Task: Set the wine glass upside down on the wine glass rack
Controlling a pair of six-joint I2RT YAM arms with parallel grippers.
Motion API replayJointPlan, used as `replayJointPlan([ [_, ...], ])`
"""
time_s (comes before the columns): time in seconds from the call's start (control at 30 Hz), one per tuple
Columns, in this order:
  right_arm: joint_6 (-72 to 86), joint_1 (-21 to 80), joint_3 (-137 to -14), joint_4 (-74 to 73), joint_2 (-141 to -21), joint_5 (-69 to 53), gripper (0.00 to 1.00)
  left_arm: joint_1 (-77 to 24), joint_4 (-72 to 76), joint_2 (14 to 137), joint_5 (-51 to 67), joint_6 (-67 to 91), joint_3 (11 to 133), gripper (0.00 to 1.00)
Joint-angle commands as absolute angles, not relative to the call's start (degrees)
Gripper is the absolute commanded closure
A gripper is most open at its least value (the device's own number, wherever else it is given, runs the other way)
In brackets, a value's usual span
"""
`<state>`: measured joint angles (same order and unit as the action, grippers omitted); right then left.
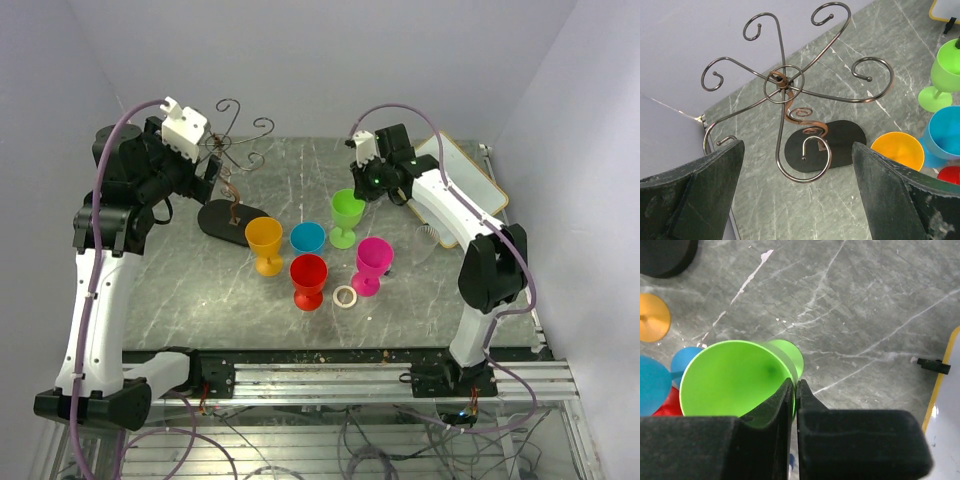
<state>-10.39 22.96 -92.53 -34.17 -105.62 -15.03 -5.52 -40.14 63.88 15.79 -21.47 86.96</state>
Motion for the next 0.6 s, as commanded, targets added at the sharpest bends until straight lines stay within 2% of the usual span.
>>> replayJointPlan([
  [0.0,-10.62,23.06,-96.79,-36.07,-106.94,-16.9,1.0,-4.14,-38.35,63.99,17.2,-20.23,88.14,0.0],
  [0.3,-10.1,18.5,-107.58,-35.59,-102.99,-16.98,1.0,-2.71,-38.51,63.86,15.39,-14.06,90.16,0.0],
  [0.57,-6.42,12.32,-118.36,-33.34,-98.31,-19.68,1.0,0.87,-37.53,64.25,20.79,-7.86,92.54,0.0],
])
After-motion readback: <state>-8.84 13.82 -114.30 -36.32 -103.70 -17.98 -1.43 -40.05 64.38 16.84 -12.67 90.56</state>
